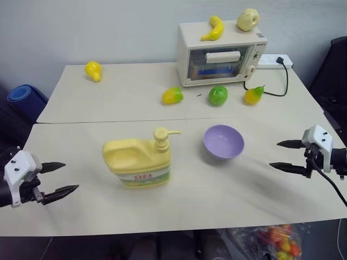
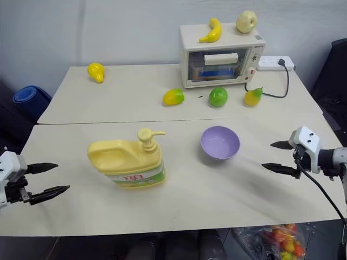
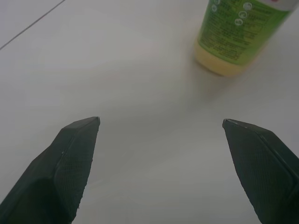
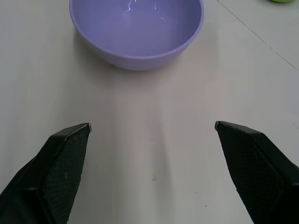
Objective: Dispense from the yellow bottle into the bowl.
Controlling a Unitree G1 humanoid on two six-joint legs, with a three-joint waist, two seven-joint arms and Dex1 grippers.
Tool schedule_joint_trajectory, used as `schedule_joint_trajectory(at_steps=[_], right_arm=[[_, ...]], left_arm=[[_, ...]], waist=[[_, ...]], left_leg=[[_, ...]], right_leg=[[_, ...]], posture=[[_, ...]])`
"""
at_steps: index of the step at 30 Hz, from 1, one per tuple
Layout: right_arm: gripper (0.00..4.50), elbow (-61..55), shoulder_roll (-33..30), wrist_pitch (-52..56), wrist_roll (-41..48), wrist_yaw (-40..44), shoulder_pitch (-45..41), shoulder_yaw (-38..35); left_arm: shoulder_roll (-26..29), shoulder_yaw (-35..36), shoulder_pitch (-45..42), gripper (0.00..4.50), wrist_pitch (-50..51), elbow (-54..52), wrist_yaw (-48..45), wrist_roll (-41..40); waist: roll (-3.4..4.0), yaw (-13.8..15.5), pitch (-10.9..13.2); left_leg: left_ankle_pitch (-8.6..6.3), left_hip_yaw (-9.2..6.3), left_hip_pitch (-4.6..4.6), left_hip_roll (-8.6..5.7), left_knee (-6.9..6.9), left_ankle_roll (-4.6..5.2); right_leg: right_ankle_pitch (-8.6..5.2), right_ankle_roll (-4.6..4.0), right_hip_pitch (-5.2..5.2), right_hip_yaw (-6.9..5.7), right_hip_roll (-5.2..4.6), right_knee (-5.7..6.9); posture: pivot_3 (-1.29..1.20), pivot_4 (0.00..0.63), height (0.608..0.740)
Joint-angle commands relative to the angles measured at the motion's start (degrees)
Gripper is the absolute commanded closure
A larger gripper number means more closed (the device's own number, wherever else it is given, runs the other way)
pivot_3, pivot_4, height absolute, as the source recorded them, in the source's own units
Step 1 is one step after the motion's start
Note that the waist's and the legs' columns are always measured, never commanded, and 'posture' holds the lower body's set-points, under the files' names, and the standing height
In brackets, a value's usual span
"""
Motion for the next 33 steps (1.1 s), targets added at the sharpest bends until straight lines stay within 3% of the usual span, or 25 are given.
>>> schedule_joint_trajectory(at_steps=[1,19,24,33], right_arm=[[0.05,-0.6,-0.4,-0.4,0.8,0.1,0.1,-1.1],[0.05,-2.8,-1.2,3.6,1.3,1.2,1.2,-0.7],[0.05,-5.1,-1.1,3.7,1.8,0.7,1.5,-1.7],[0.05,-20.2,-0.1,9.0,4.8,1.0,1.3,0.3]], left_arm=[[0.0,0.3,-0.6,0.0,-1.6,0.6,0.2,0.7],[-1.2,-0.4,-3.1,0.0,-0.3,2.5,0.3,-1.0],[0.2,2.1,-5.1,0.0,6.3,0.1,-2.3,-7.6],[8.8,5.7,-11.7,0.0,19.6,-8.8,-10.0,-21.4]], waist=[[0.0,0.0,0.0],[0.0,0.0,0.0],[0.0,0.0,0.0],[0.01,0.0,0.0]], left_leg=[[0.0,0.0,0.0,0.0,0.0,0.0],[0.0,0.01,0.0,0.0,0.03,0.0],[0.0,0.01,0.0,0.01,0.05,0.0],[-0.01,-0.04,-0.03,0.0,0.1,-0.01]], right_leg=[[0.0,0.0,0.0,0.0,0.0,0.0],[0.0,0.0,0.0,0.01,0.01,0.03],[0.0,0.0,0.0,0.01,0.01,0.05],[0.0,0.01,-0.02,0.0,0.0,0.1]], posture=[[0.0,0.15,0.74],[0.0,0.15,0.74],[0.0,0.15,0.74],[0.0,0.15,0.74]])
